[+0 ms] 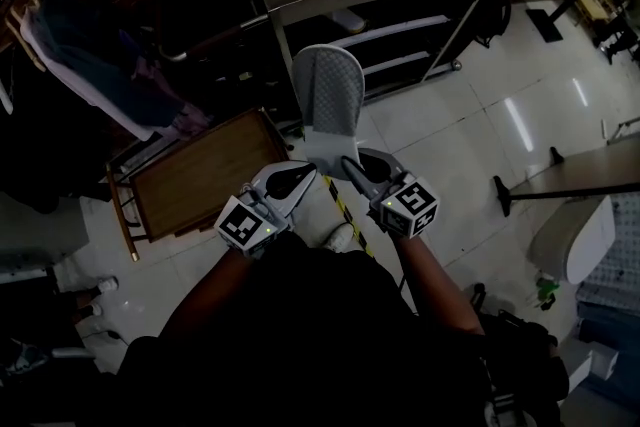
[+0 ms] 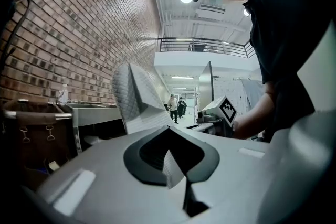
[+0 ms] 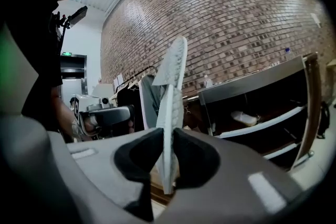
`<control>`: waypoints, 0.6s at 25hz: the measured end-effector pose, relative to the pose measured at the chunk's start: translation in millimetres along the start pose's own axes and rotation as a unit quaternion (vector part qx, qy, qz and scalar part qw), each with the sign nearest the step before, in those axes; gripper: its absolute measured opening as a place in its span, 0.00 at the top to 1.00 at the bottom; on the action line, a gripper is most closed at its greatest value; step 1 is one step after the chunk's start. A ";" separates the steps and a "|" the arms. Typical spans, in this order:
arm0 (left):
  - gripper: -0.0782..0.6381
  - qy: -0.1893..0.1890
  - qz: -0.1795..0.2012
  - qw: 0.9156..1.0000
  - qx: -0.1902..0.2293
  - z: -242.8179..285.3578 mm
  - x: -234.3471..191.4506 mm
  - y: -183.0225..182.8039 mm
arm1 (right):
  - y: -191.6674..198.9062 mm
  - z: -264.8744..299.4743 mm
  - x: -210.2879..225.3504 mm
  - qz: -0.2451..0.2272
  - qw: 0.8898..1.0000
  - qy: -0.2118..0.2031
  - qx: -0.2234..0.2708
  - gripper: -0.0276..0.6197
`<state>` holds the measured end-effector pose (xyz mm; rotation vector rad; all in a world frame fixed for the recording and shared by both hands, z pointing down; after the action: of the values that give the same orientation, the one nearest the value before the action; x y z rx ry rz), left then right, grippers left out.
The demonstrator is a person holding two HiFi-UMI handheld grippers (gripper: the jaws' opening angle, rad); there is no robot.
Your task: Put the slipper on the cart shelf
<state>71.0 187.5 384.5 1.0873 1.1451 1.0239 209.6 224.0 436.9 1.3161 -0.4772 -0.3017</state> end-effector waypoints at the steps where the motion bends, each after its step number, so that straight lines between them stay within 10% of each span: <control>1: 0.89 0.002 0.000 1.000 -0.003 4.9 1.1 0.1 | 1.5 -2.7 3.5 0.002 1.000 0.001 -0.002 0.86; 15: 0.89 0.025 -0.004 1.000 -0.009 57.3 -51.2 8.9 | 30.3 25.3 62.4 0.037 0.997 0.000 -0.063 0.86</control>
<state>120.6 132.3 406.5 1.0476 1.1775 1.0584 249.4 180.1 481.0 1.1728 -0.4974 -0.2652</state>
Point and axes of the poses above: the fingertips, and each gripper's own axes: z forward along the fingers, x to its right, y out of its underside, the point moved 5 cm from there along -z, backward along the fingers, and after that the axes turned 7 degrees about -z, right-handed, at the moved point
